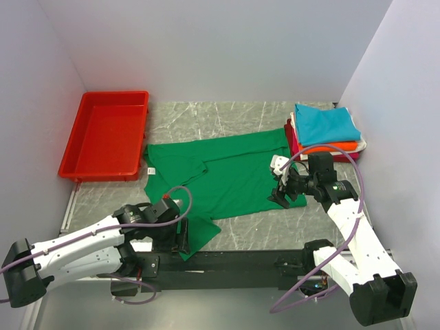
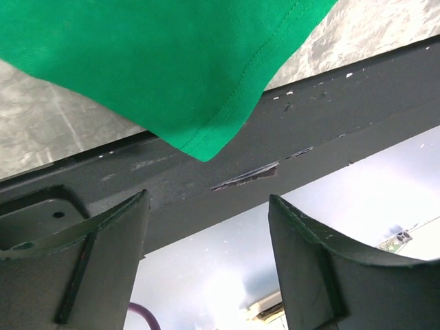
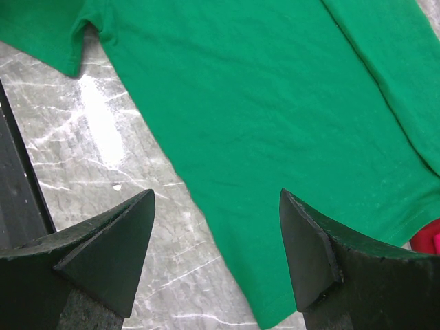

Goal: Fold and stack the t-shirts
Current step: Fold the tshirt

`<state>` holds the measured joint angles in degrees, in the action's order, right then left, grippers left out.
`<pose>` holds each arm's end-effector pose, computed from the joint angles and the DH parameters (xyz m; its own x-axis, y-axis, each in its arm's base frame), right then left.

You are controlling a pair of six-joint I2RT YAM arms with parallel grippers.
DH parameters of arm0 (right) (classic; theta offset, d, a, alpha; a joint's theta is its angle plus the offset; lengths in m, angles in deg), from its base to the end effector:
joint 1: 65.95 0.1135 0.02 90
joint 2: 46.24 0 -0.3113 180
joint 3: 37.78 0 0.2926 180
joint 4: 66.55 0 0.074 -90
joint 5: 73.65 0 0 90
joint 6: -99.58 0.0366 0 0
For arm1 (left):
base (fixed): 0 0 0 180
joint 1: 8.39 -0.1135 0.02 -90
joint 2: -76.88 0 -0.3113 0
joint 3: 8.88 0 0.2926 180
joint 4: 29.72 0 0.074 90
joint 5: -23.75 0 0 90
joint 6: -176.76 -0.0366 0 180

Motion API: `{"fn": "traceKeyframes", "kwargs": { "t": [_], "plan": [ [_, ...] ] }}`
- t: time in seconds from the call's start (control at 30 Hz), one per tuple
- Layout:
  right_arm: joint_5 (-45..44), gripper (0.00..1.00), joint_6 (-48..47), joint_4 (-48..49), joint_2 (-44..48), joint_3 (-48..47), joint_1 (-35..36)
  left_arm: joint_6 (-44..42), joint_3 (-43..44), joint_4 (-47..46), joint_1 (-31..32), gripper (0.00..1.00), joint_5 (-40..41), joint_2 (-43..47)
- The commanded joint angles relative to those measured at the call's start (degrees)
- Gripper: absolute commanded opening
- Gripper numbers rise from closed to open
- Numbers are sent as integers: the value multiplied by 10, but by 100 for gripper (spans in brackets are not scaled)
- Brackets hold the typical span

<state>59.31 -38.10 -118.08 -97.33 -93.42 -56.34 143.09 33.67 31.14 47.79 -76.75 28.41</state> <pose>0.1782 0.0555 0.3053 -0.0560 -0.5583 -0.8277 -0.9239 0.3433 -0.1690 0.0768 -0.1267 0.2153 -0.9967 0.0175 -0.0792 0.0494 0.9057 -0.4210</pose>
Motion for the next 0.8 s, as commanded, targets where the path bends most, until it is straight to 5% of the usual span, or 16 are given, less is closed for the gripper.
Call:
{"fn": "traceKeyframes", "kwargs": {
  "t": [0.0, 0.3, 0.77],
  "plan": [
    [9, 79, -6, -2, 3, 0, -2, 19, -17, -33, 9, 74, -21, 7],
    [6, 79, -7, -5, 3, 0, -1, 25, -25, -78, 52, 60, -28, -56],
    [4, 79, -9, -6, 1, 0, -2, 11, 8, -106, 76, 52, 14, -172]
  ]
}}
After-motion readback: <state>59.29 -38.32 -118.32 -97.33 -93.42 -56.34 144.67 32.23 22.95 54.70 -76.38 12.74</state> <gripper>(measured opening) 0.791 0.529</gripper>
